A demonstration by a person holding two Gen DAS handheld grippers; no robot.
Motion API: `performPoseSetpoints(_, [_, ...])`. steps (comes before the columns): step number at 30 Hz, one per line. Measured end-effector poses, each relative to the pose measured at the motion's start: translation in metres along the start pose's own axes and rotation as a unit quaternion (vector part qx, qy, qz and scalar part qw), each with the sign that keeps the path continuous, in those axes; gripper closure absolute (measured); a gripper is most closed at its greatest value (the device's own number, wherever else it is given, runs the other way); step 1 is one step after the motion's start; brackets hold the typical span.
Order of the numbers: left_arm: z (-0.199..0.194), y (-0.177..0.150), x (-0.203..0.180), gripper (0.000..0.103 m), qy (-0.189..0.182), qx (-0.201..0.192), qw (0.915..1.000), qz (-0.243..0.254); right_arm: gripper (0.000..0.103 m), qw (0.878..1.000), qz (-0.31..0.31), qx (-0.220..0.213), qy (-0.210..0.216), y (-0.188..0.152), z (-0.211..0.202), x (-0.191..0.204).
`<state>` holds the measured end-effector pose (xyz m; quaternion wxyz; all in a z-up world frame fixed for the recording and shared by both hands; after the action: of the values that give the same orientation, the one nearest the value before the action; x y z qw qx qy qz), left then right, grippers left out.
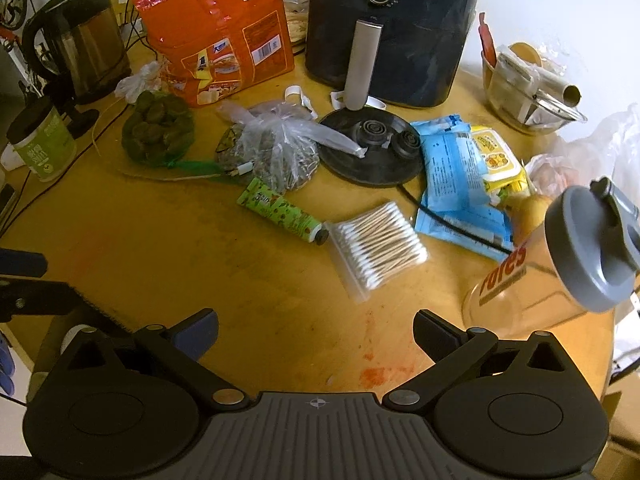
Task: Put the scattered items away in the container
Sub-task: 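Move the right tool toward the bag of cotton swabs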
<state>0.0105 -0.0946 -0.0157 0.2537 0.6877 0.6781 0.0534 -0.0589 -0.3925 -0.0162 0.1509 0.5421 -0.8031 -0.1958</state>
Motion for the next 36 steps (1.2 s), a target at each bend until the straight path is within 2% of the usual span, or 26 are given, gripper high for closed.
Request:
performPoseSetpoints(22, [-0.005,-0.008,0.009,0.03,0.027,0.005,0.9991,-0.031,0.0,0.999,-0.052,0.002,-0.014,0.022,0.05,-0.031])
performPoseSetpoints(36, [-0.012,-0.018,0.019,0.03,0.048,-0.002,0.9967,-0.065,0.001,0.997,-0.083,0.007,0.005,0.031,0.101,-0.051])
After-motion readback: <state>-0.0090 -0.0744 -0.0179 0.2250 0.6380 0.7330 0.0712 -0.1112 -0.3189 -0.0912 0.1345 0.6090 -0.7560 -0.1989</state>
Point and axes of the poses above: each gripper's, at about its wrist camera, not at the fingertips, and z roughly the way its jaws point, x to its left, y to its top, the point moved 2 cm from there along z, roughly the way its jaws point, and after that the axes turned 3 degrees about y, right-handed, at the moved point
